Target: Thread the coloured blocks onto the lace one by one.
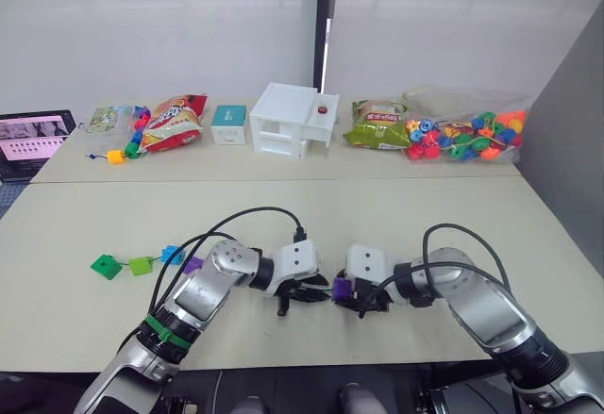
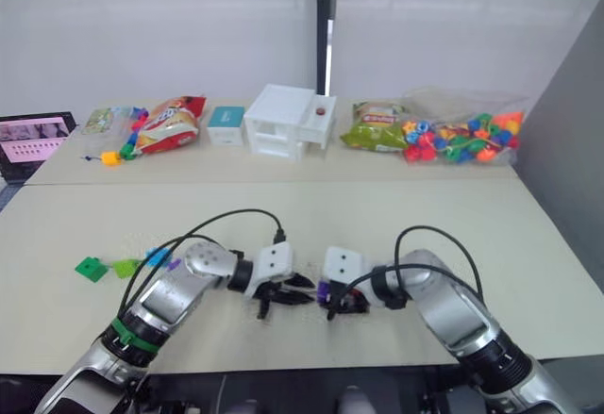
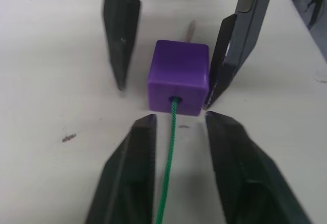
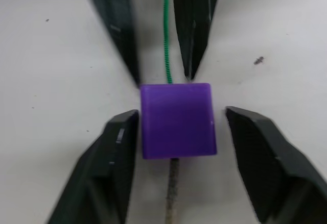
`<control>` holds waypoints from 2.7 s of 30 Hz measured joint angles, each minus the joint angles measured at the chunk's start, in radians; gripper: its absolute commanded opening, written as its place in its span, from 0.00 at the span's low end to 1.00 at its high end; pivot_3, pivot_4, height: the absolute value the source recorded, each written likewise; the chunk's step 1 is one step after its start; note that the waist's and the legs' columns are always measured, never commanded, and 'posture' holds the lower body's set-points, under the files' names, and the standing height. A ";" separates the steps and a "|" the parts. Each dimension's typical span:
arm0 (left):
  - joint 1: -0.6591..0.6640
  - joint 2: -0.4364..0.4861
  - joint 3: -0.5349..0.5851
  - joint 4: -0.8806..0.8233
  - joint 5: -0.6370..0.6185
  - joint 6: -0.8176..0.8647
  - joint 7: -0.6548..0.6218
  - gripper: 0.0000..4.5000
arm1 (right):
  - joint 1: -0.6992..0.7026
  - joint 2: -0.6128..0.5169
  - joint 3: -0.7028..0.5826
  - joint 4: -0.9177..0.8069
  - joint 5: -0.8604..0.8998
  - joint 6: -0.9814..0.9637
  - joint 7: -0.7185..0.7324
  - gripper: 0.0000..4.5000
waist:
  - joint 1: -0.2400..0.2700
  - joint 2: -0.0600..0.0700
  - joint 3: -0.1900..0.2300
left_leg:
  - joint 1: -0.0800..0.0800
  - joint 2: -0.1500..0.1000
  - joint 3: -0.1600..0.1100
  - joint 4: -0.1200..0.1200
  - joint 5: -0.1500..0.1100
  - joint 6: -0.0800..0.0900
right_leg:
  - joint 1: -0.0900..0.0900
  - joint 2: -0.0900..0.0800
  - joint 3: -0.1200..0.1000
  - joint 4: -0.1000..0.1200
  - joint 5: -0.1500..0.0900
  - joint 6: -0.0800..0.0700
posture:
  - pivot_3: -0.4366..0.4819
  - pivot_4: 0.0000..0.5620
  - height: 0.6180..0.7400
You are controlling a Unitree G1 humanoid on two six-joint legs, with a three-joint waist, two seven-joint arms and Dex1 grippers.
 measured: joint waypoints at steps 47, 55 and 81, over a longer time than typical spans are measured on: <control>-0.096 -0.075 -0.069 0.137 0.074 -0.090 0.008 0.27 | 0.185 -0.144 -0.139 0.013 0.097 -0.191 -0.041 0.00 | 0.024 0.000 0.000 | -0.003 -0.001 0.001 0.002 0.000 0.000 | -0.001 0.000 0.000 -0.001 0.000 0.000 | 0.48 0.27 1.00; -0.020 0.078 0.012 0.074 0.035 -0.094 -0.042 0.27 | 0.158 -0.144 -0.135 0.015 0.093 -0.176 -0.031 0.00 | 0.020 0.000 0.000 | -0.003 0.000 0.001 0.002 0.000 0.000 | -0.002 0.000 0.000 0.000 0.000 0.000 | 0.48 0.27 1.00; 0.058 0.468 0.229 0.369 0.024 -0.466 -0.186 0.27 | 0.152 -0.272 -0.186 0.012 0.090 -0.168 0.030 0.00 | -0.008 0.002 -0.001 | 0.001 0.001 0.002 -0.001 0.000 0.000 | -0.002 0.001 0.000 0.001 0.000 -0.001 | 0.48 0.27 1.00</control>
